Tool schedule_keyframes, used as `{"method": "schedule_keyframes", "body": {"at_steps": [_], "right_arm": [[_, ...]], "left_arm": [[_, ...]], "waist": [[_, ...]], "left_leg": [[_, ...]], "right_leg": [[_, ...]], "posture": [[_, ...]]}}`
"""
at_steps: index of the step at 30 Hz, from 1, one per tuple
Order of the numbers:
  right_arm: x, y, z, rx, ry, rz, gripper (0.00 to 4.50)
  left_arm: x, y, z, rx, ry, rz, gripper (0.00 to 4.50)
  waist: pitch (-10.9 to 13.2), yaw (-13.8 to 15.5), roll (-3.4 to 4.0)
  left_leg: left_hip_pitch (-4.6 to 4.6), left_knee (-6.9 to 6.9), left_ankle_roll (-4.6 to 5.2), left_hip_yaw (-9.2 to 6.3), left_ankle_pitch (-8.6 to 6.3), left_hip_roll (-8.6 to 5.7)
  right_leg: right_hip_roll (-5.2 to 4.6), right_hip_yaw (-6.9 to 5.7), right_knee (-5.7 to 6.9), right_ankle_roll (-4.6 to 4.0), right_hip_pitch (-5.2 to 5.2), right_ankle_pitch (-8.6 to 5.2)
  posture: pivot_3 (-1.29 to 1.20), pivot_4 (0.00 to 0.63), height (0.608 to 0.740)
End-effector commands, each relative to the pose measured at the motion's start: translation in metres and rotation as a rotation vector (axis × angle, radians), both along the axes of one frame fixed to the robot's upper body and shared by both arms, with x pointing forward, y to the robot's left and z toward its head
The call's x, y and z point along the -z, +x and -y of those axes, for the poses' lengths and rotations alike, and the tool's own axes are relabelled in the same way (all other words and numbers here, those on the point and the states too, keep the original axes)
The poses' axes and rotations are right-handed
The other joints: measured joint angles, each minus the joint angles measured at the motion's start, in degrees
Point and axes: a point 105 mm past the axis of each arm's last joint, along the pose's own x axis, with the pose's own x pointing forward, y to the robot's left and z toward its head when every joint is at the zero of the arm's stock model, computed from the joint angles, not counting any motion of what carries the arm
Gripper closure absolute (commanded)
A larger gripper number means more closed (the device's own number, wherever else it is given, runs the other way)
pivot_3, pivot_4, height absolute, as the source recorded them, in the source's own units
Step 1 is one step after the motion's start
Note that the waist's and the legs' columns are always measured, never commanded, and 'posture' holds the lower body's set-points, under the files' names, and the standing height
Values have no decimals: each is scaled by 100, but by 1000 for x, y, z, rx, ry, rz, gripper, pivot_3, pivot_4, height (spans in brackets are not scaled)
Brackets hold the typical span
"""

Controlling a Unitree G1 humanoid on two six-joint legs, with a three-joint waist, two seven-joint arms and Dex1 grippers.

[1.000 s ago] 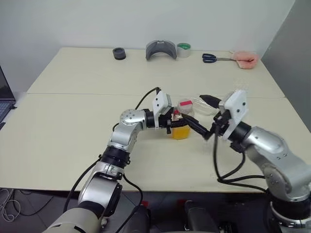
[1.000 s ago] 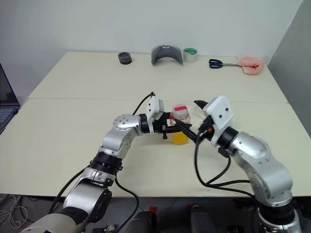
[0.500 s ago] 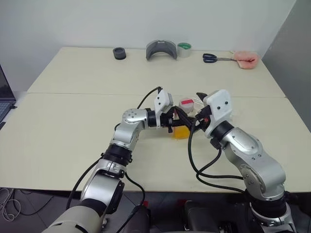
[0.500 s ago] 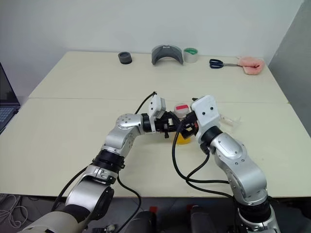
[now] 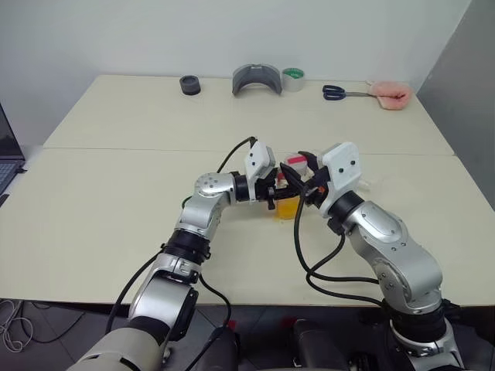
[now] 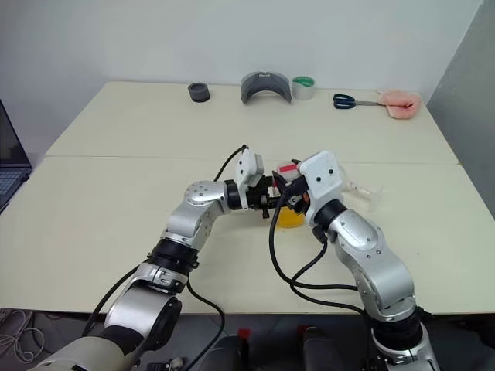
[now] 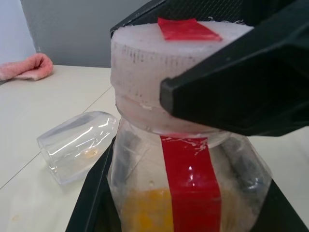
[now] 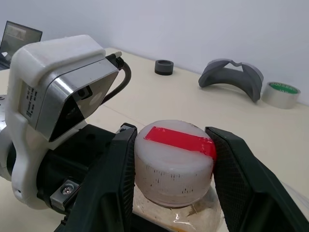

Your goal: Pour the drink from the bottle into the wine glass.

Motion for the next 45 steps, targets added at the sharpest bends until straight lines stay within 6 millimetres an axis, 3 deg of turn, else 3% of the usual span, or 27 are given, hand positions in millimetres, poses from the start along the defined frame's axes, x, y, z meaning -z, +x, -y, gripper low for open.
{"method": "schedule_keyframes", "body": {"at_steps": [1, 5, 10, 16, 17, 21, 25, 32, 37, 45], "right_arm": [[-11, -8, -3, -51, -3, 68, 2618], [-5, -19, -16, -291, -88, 73, 2618], [3, -11, 1, -607, -244, -46, 2618], [-3, -7, 9, -673, -226, -66, 2618], [-5, -8, 9, -666, -213, -55, 2618], [-15, -3, 18, -539, -170, 15, 1309], [-26, -20, 22, -461, -152, 62, 0], [-6, -32, 2, -233, -112, 31, 0], [-16, -16, 0, -39, -24, 93, 0], [-15, -12, -1, 19, -12, 99, 0]], "left_arm": [[-13, -4, 2, 18, -15, 67, 2734], [-14, -4, 2, 31, -11, 68, 2735], [-29, -3, 4, 59, -26, 107, 2735], [-30, -1, 0, 60, -9, 115, 2738], [-29, -1, 0, 59, -6, 113, 2738], [-26, -2, -2, 56, 0, 109, 2739], [-24, -3, -3, 52, 5, 106, 2753], [-22, 4, -6, 18, 22, 121, 2760], [-22, 5, -5, 15, 20, 121, 2760], [-20, 5, -4, 15, 13, 117, 2760]], "waist": [[0, 0, 0], [1, 2, 1], [3, -11, 3], [3, -8, 3], [3, -3, 3], [3, 2, 3], [3, 8, 3], [3, -6, 4], [3, 5, 4], [3, 3, 4]], "left_leg": [[0, 0, 0, 0, 0, 0], [0, 0, 0, 0, 0, -1], [5, 0, 2, 3, -1, 1], [3, -1, 8, 1, -4, 3], [1, 0, 8, 1, -4, 1], [-2, 3, 7, 1, -4, 0], [-4, 3, 7, -1, -4, 0], [-1, 1, 7, -2, -4, 3], [-3, 2, 5, 0, -3, 1], [-4, 1, 6, 0, -3, 0]], "right_leg": [[0, 0, 0, 0, 0, 0], [0, 0, -1, 0, 0, 0], [3, -4, -4, 1, 5, 1], [3, -5, -12, 0, 8, 1], [0, -5, -13, 0, 8, 1], [-3, -4, -14, 2, 7, 3], [-3, -4, -15, 3, 7, 3], [-1, -2, -12, 3, 6, 2], [0, -1, -9, 4, 1, 2], [-1, -2, -13, 3, 1, 2]], "posture": [[0, 150, 740], [0, 150, 740], [0, 150, 740], [0, 150, 740], [0, 150, 740], [0, 150, 740], [0, 150, 740], [0, 150, 740], [0, 150, 740], [0, 150, 740]]}}
